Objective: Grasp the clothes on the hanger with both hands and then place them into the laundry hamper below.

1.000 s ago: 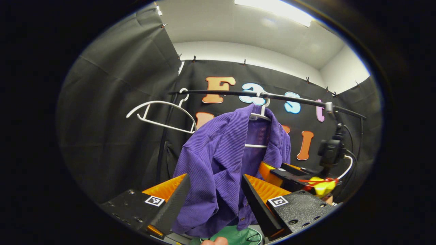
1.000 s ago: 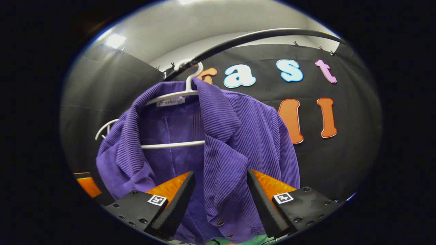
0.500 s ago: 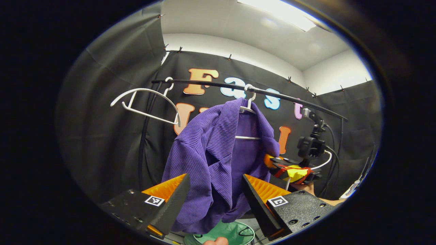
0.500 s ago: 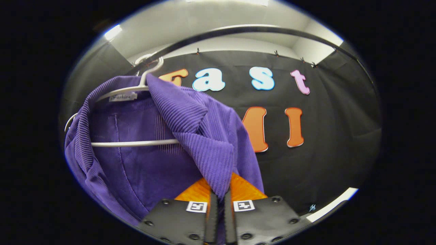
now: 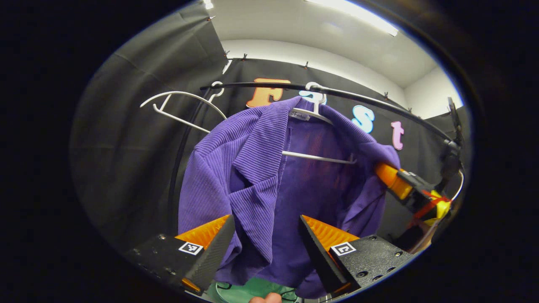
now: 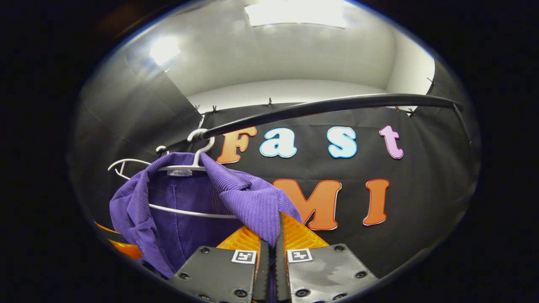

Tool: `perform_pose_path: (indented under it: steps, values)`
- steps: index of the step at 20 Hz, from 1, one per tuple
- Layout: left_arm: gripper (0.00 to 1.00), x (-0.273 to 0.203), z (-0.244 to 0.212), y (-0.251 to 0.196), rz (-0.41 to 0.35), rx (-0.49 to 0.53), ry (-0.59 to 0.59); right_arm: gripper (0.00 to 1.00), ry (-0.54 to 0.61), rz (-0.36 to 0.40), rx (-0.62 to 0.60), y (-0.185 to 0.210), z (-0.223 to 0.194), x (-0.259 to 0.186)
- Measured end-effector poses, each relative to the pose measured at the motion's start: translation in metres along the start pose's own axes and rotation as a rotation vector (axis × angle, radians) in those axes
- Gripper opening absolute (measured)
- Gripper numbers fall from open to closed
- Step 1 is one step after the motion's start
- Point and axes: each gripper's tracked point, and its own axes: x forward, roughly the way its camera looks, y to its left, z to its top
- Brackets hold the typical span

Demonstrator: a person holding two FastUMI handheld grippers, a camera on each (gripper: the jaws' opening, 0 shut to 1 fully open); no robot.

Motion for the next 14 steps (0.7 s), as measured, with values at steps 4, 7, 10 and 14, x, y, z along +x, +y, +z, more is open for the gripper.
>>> perform_pose_path:
  steps: [4,7,10,14]
  values:
    - [0.95,0.035,-0.018,0.011,0.188,0.09,-0.043,0.1,-0.041,0.147,0.061,0.004,0.011,-0.004]
    - [0.93,0.052,-0.01,0.044,0.35,0.135,-0.099,0.13,-0.041,0.2,0.086,0.004,0.012,-0.004]
    - [0.86,0.054,-0.012,0.045,0.299,0.198,-0.089,0.13,-0.039,0.208,0.099,0.0,0.007,-0.002]
    - [0.07,0.02,0.024,0.049,0.255,0.258,-0.102,0.13,-0.058,0.165,0.089,-0.006,0.006,0.004]
